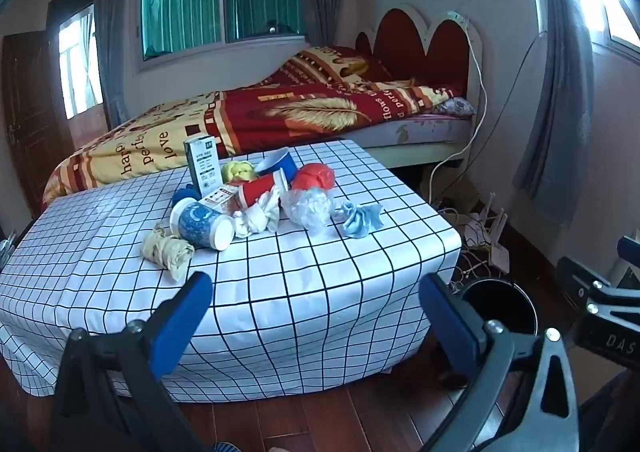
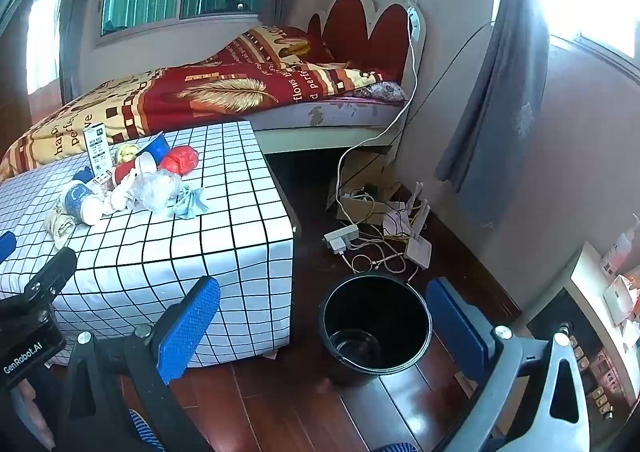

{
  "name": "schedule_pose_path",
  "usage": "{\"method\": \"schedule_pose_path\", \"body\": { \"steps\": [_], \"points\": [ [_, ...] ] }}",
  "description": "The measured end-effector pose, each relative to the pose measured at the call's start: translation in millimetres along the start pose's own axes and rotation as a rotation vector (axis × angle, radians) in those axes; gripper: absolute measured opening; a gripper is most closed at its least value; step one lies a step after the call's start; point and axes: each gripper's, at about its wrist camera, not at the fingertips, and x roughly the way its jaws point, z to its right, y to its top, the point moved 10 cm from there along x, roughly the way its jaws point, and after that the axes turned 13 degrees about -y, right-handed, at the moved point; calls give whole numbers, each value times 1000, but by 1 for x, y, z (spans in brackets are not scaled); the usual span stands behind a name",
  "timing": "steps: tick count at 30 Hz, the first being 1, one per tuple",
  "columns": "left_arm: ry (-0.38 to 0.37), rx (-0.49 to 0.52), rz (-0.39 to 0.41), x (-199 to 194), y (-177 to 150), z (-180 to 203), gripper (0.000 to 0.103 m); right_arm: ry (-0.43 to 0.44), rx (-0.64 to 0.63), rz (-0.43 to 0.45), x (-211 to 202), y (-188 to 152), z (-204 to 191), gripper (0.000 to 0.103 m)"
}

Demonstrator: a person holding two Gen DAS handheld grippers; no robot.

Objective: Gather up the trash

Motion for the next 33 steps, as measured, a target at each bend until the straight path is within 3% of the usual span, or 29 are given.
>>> {"method": "schedule_pose_path", "body": {
  "steps": [33],
  "points": [
    [2, -25, -37, 5, -13, -12, 103, 8, 2, -22, 5, -3, -5, 103]
  ]
}}
